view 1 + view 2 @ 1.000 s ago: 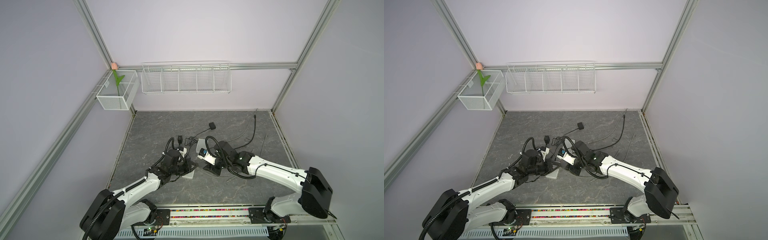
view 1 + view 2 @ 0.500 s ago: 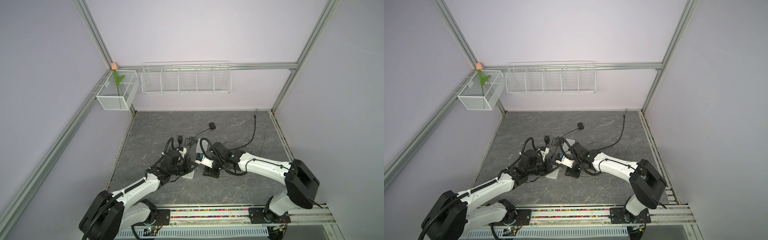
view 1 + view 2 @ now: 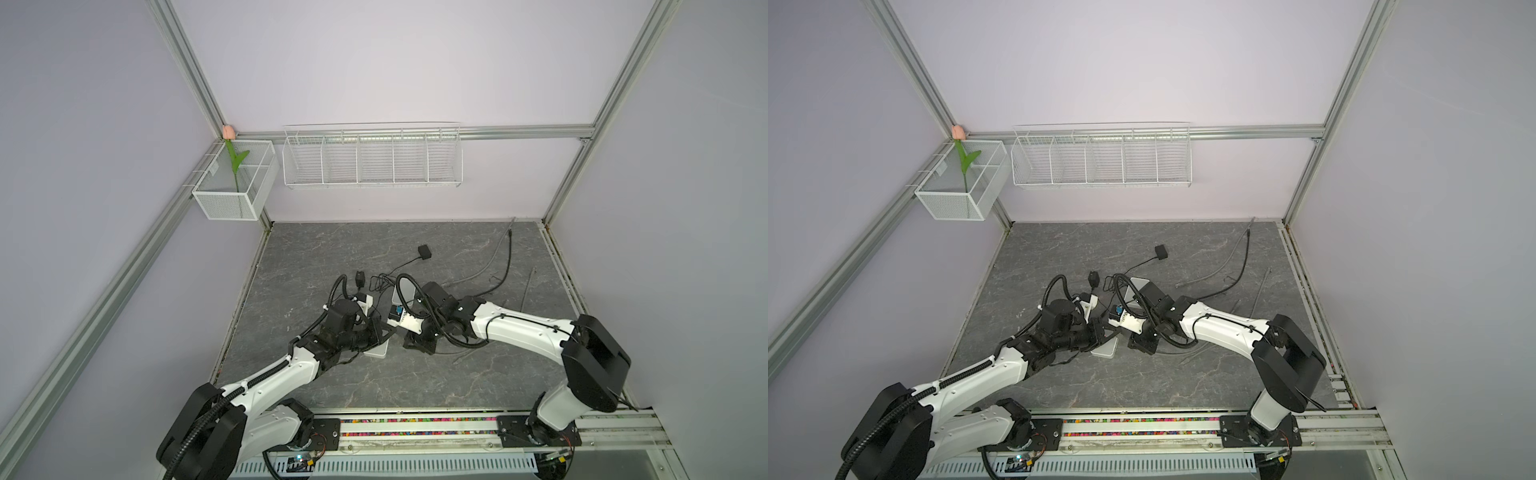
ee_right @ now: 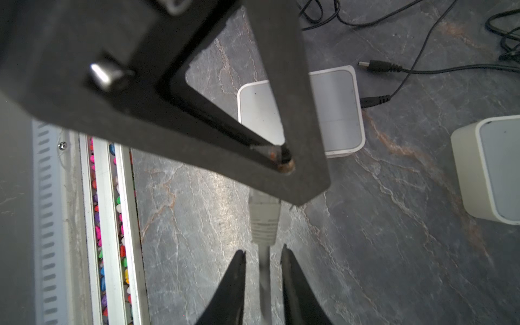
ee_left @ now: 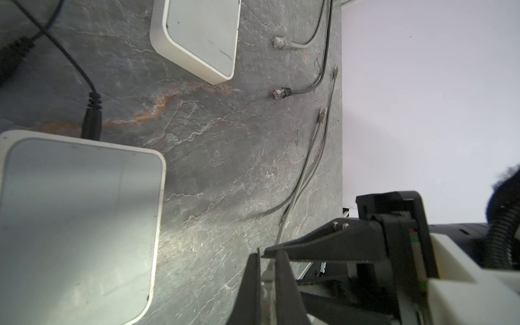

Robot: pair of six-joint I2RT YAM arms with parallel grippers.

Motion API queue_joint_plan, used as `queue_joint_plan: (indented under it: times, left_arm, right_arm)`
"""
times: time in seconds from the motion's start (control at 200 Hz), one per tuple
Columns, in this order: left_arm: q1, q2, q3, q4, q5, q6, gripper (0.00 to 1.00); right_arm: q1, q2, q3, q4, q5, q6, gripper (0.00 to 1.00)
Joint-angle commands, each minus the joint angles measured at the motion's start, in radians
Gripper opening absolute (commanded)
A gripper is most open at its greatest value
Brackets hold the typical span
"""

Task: Insert the plug into the switch port

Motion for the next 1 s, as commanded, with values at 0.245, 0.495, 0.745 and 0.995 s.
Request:
queue_joint_plan:
  times: [0.245, 0.495, 0.745, 0.995]
  left_arm:
    - [-0.001, -0.023, -0.009, -0.004, -0.001, 0.007, 0.00]
    - [-0.001, -0.028, -0.006, -0.008, 0.001, 0.005, 0.00]
    - [-0.001, -0.019, 0.007, -0.038, -0.005, 0.017, 0.06]
    - [0.109, -0.111, 0.025, -0.205, -0.050, 0.057, 0.31]
  right_arm:
    - [-0.004, 0.017, 0.020, -0.015, -0.020, -0.018, 0.22]
    - [-0.004, 0.013, 0.021, -0.014, -0.017, -0.018, 0.07]
    - [-0.004, 0.001, 0.022, -0.015, 0.008, -0.012, 0.07]
    - [-0.003, -0.022, 0.046, -0.104, 0.138, -0.002, 0.07]
